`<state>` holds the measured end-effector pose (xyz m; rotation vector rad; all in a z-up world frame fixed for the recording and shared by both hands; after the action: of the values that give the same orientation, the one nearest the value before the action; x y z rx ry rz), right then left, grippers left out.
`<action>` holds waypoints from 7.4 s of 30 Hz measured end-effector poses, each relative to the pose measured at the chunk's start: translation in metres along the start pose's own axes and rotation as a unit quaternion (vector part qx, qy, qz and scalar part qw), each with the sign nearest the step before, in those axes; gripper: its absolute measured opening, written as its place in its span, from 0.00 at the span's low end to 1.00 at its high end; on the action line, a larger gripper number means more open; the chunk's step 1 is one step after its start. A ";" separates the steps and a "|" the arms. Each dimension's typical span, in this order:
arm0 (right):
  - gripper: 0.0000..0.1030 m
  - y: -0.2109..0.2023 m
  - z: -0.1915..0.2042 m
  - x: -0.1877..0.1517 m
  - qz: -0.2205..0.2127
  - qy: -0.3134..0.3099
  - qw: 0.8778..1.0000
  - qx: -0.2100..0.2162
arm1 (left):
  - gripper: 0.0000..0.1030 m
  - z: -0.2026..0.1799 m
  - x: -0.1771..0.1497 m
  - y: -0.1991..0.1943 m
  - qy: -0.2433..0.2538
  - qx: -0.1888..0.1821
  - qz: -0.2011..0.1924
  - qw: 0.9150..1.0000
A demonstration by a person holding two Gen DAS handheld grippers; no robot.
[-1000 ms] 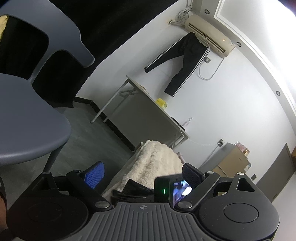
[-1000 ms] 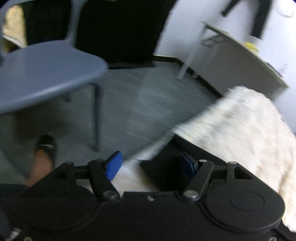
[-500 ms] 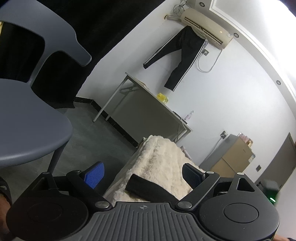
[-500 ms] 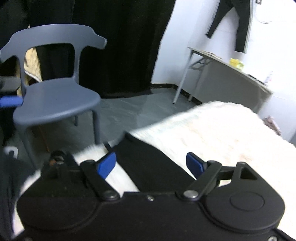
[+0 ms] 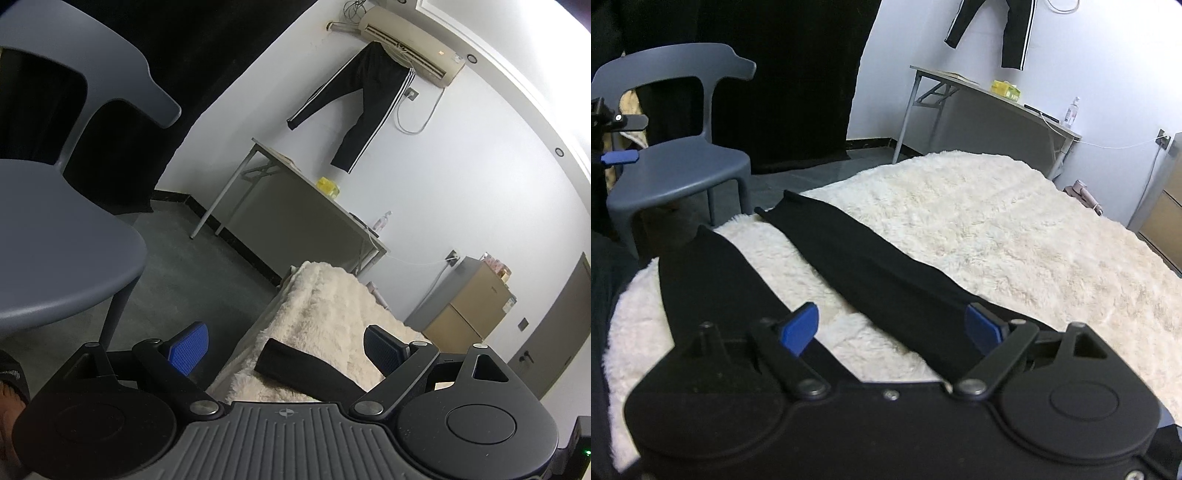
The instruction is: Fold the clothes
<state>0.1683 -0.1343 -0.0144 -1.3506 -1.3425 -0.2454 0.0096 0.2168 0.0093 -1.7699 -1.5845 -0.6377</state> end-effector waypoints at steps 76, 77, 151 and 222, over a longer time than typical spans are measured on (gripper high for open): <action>0.85 0.003 0.046 -0.024 0.008 -0.013 0.999 0.031 | 0.86 -0.003 -0.005 0.004 0.001 0.001 0.018 1.000; 0.85 0.003 0.045 -0.025 0.008 -0.012 0.999 0.030 | 0.86 -0.002 -0.005 0.004 0.001 0.001 0.018 1.000; 0.36 -0.153 -0.137 -0.253 0.080 -0.357 0.927 -0.078 | 0.69 -0.191 -0.287 0.083 0.648 -0.225 0.343 0.642; 0.67 -0.008 -0.437 -0.209 0.284 -0.238 0.912 -0.176 | 0.40 -0.231 -0.295 0.129 0.350 -0.241 0.370 0.826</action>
<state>0.3289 -0.5916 -0.0325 -2.1438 -1.2569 0.2726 0.1119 -0.1562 -0.0769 -1.9592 -0.1869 -1.1594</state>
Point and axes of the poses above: each gripper's, at about its wrist camera, not at the fingertips, and y roughly the way its jaws point, z to its left, x to its top, the point moved 9 cm from there along y, roughly the way its jaws point, and after that the axes turned 9 degrees about -x, right-handed, at the moved point
